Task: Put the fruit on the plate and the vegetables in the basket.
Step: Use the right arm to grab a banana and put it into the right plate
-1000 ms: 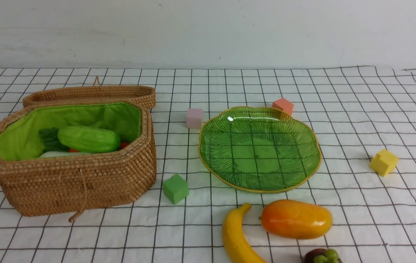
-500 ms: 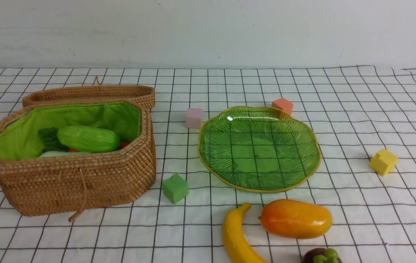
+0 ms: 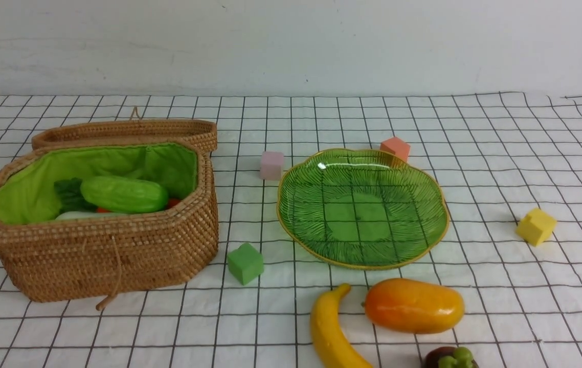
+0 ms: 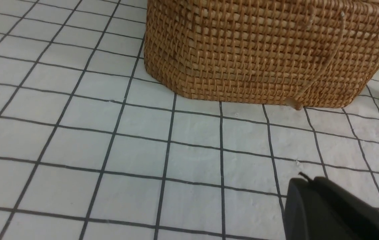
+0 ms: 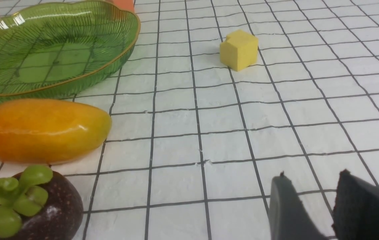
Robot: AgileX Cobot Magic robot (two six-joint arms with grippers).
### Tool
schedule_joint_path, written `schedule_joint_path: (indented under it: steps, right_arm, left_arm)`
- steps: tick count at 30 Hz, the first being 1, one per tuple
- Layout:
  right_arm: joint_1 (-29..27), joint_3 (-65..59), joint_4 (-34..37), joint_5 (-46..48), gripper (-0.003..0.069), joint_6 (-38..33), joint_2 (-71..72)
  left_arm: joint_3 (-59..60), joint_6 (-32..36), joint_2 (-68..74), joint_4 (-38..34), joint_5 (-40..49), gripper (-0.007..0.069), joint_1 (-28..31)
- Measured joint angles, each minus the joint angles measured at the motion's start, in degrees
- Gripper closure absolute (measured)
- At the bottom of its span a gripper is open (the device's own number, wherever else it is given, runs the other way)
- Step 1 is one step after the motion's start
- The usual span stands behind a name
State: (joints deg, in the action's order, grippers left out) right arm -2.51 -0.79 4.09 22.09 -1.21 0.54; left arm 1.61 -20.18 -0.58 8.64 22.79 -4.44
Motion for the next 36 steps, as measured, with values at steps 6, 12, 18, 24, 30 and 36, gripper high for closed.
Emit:
schedule_joint_path:
  steps: [6,12,18,24,30,36]
  right_arm:
    - [0.0,0.0,0.0,0.0,0.0420,0.0,0.0]
    - [0.0,-0.1,0.2,-0.8,0.0420,0.2,0.0]
    - [0.0,-0.7,12.8,-19.5,0.0420,6.2,0.0]
    - [0.0,-0.4,15.9,-41.5,0.0420,6.6,0.0]
    - [0.0,17.5,14.1,-23.7,0.0420,16.9,-3.3]
    - [0.3,48.3,6.5,3.4,0.0420,16.3,-24.1]
  left_arm:
    - [0.0,0.0,0.0,-0.1,-0.1,0.0630,0.0]
    - [0.0,0.0,0.0,-0.1,-0.1,0.0630,0.0]
    - [0.0,0.0,0.0,-0.1,-0.1,0.0629,0.0]
    - [0.0,0.0,0.0,-0.1,-0.1,0.0624,0.0]
    - [0.0,0.0,0.0,-0.1,-0.1,0.0619,0.0]
    - [0.0,0.0,0.0,-0.1,-0.1,0.0614,0.0]
